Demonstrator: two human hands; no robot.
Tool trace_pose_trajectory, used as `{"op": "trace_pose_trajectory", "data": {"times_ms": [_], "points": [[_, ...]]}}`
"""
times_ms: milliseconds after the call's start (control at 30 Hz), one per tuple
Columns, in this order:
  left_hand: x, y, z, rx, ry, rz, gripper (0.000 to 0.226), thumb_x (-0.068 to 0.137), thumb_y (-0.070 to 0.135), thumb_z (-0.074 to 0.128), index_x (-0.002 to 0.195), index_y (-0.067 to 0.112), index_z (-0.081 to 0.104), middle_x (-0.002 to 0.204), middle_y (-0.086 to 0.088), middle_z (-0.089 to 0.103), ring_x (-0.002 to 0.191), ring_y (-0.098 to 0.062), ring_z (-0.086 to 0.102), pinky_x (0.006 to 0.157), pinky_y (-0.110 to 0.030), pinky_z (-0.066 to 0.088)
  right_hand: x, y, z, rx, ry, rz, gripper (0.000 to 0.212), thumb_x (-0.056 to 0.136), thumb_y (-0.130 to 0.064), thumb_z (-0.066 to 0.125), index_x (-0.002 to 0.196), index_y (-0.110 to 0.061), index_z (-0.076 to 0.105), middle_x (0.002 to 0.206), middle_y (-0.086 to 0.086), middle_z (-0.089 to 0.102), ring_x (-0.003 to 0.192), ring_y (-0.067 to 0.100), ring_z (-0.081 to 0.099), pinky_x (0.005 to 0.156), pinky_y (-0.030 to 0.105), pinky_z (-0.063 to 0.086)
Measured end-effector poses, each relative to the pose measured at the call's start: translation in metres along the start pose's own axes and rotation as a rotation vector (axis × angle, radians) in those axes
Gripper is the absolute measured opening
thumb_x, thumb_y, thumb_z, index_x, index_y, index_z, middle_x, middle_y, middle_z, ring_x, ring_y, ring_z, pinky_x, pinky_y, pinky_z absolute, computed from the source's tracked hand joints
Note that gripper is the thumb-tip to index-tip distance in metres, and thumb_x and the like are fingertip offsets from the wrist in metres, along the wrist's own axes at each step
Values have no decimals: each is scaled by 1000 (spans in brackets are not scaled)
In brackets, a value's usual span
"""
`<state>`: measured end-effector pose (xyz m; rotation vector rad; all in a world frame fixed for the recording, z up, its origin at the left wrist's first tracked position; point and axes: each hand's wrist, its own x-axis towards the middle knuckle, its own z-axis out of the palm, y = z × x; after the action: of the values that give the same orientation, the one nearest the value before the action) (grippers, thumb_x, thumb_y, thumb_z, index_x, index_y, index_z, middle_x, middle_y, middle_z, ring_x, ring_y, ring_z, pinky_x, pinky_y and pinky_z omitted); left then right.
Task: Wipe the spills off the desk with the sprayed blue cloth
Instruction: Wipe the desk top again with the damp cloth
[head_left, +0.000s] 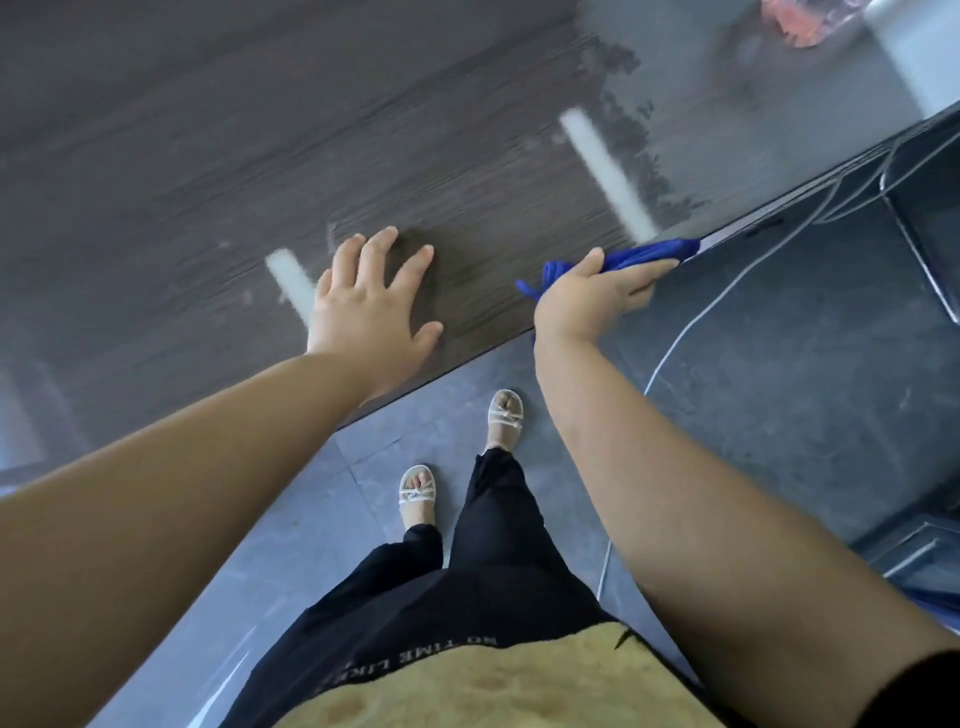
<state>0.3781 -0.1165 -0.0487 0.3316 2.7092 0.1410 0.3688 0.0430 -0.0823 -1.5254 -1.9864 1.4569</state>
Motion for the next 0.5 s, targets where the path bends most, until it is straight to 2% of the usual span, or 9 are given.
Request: {"op": "trace_pose_trajectory", "data": {"times_ms": [100,167,233,400,500], "points": [[-31,-25,15,-37,138,-86,68,89,44,54,148,27,25,154,-6,16,139,-32,11,112,-47,16,-56,18,12,-19,-67,2,71,100,-18,42,149,-6,-8,155,13,9,122,17,34,73,-5,12],[-49,-44,24,-45,141,-143,66,90,45,52,147,26,27,153,-7,17,139,-32,11,111,-48,14,-97,33,18,-4,-159,-2,74,99,-18,44,148,-7,-10,155,14,6,124,24,38,74,0,14],[-60,-58,29,-34,98,-162,67,91,50,48,148,27,23,154,-7,14,140,-32,8,113,-49,12,-109,35,21,-4,-179,2,76,99,-18,45,148,-7,-12,155,14,3,126,28,39,75,6,18],[-59,-60,22,61,-49,-134,82,85,65,44,150,30,8,157,-8,1,143,-32,1,113,-49,13,-29,14,11,-76,-13,-46,71,100,-22,40,149,-7,-10,155,13,9,124,27,45,85,18,29],[-54,-57,15,95,-107,-145,84,85,65,44,150,29,6,157,-8,-1,143,-34,1,113,-49,15,3,-5,3,13,50,-3,67,101,-19,38,150,-9,-7,155,9,11,118,19,49,75,14,28]]}}
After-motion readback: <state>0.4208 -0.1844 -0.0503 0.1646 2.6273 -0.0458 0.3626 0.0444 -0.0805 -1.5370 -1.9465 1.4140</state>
